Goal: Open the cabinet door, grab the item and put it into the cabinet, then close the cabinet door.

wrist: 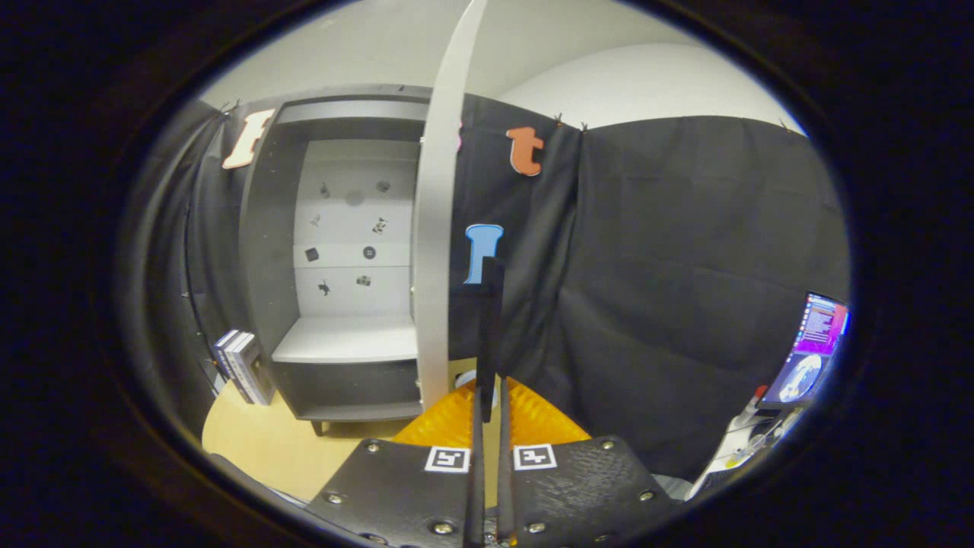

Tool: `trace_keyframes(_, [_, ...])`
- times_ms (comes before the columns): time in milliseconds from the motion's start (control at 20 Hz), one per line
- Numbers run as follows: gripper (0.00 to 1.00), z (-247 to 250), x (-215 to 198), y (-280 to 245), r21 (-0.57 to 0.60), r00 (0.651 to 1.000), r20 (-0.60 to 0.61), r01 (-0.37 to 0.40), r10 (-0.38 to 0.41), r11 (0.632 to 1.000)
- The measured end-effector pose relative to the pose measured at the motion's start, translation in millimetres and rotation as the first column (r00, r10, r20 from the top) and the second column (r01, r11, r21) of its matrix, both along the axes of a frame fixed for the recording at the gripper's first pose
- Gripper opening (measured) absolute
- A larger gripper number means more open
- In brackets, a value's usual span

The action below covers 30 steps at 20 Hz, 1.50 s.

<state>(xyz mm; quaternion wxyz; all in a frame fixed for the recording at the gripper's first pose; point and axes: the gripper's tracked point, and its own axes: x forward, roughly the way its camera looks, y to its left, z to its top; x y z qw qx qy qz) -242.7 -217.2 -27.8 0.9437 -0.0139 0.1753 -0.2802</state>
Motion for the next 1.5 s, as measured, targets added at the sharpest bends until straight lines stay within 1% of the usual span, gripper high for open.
trace_keyframes(150, [0.07,8.0,-14.9,-11.2,-0.022,0.999,0.009,0.049,-0.049,0.999])
trace_keyframes(300, [0.07,11.7,-21.0,-5.1,-0.02,0.998,0.029,0.052,-0.052,0.998])
trace_keyframes(450, [0.07,13.6,-14.4,15.1,-0.028,0.999,0.04,0.003,-0.002,1.0])
trace_keyframes(600, [0.07,6.3,10.4,49.1,-0.043,0.996,0.048,-0.076,0.079,0.996])
trace_keyframes(700, [0.07,0.7,24.0,73.7,-0.018,0.989,0.066,-0.134,0.134,0.991])
trace_keyframes(900, [0.07,-35.8,49.6,112.2,0.077,0.974,0.055,-0.224,0.22,0.972])
trace_keyframes(1050, [0.07,-72.2,65.9,128.3,0.092,0.96,-0.007,-0.277,0.279,0.956])
trace_keyframes(1250, [0.07,-124.7,79.9,146.5,0.154,0.931,-0.086,-0.339,0.354,0.928])
trace_keyframes(1350, [0.07,-154.9,86.2,156.5,0.193,0.903,-0.136,-0.38,0.408,0.905])
trace_keyframes(1450, [0.14,-186.2,86.3,166.0,0.227,0.864,-0.202,-0.416,0.46,0.881])
trace_keyframes(1500, [0.23,-197.9,85.7,170.4,0.244,0.843,-0.226,-0.437,0.489,0.866])
